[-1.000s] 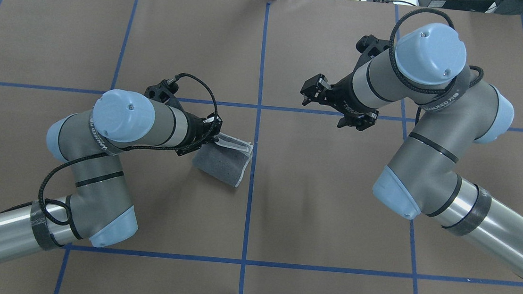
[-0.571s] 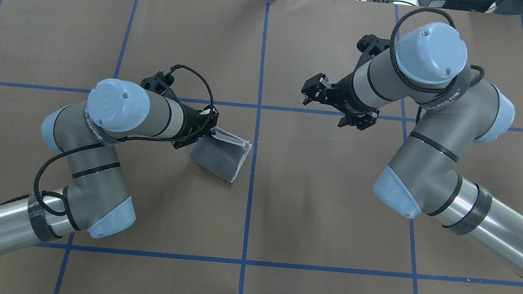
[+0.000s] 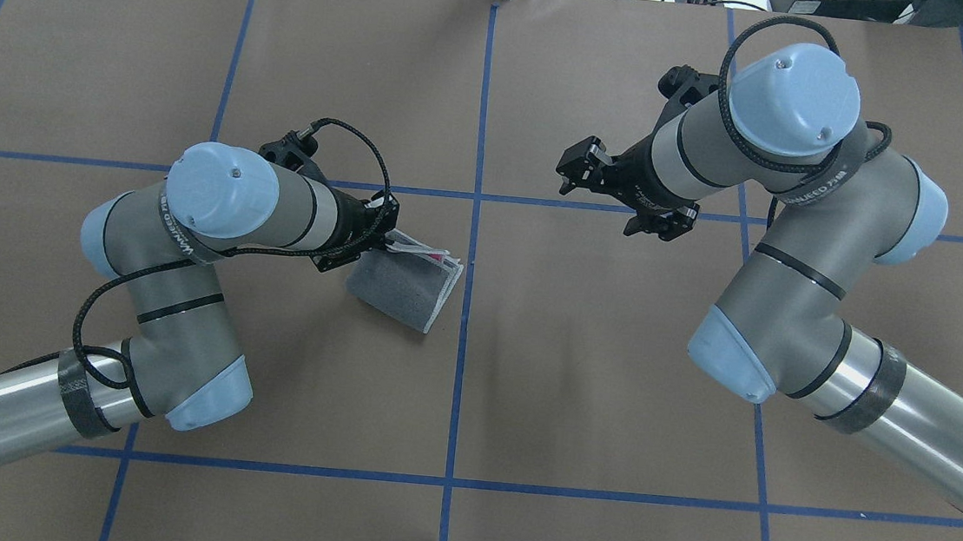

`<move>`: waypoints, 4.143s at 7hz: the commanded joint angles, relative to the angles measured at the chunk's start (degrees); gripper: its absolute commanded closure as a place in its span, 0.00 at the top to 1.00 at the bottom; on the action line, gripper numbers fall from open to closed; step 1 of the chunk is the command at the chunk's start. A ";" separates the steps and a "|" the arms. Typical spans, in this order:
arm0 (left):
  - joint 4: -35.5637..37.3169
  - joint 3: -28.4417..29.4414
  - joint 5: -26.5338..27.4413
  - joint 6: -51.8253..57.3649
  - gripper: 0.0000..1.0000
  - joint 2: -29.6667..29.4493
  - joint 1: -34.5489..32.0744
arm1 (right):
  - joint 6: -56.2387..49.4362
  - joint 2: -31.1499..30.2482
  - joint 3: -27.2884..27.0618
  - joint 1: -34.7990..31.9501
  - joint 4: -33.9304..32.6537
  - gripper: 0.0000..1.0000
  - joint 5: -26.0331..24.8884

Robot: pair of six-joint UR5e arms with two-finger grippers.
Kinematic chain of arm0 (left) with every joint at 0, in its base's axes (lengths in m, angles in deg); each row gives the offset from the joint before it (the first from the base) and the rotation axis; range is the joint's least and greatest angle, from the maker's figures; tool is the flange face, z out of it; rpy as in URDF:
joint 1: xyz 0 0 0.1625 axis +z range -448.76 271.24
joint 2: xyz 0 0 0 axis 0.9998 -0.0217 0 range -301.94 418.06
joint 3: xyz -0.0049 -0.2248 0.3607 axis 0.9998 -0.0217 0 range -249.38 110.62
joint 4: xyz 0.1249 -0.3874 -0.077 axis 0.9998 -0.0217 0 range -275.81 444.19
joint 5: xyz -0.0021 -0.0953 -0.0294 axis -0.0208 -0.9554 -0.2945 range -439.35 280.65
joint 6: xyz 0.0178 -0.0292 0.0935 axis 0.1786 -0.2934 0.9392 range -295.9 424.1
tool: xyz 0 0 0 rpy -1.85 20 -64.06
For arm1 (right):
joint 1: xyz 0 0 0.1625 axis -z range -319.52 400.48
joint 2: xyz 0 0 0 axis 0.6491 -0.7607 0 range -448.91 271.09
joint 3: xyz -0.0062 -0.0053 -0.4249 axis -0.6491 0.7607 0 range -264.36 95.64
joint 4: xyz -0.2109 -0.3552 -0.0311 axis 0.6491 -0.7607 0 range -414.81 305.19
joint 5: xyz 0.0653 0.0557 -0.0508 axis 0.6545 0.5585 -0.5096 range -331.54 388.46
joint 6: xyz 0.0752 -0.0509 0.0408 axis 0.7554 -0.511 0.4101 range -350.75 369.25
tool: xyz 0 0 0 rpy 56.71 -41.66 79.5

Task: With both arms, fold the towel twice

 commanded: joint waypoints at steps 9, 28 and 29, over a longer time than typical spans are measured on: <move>-3.63 7.05 0.12 -0.32 1.00 -4.05 -0.55 | -0.07 -0.22 0.00 0.01 -0.02 0.99 0.00; 25.19 -4.07 -22.39 81.66 1.00 14.55 -39.97 | -74.82 -8.71 3.17 -31.58 -27.45 0.99 12.41; 24.12 -4.52 -29.34 82.55 1.00 16.06 -44.80 | -77.91 -12.57 3.16 -37.89 -27.18 0.99 17.87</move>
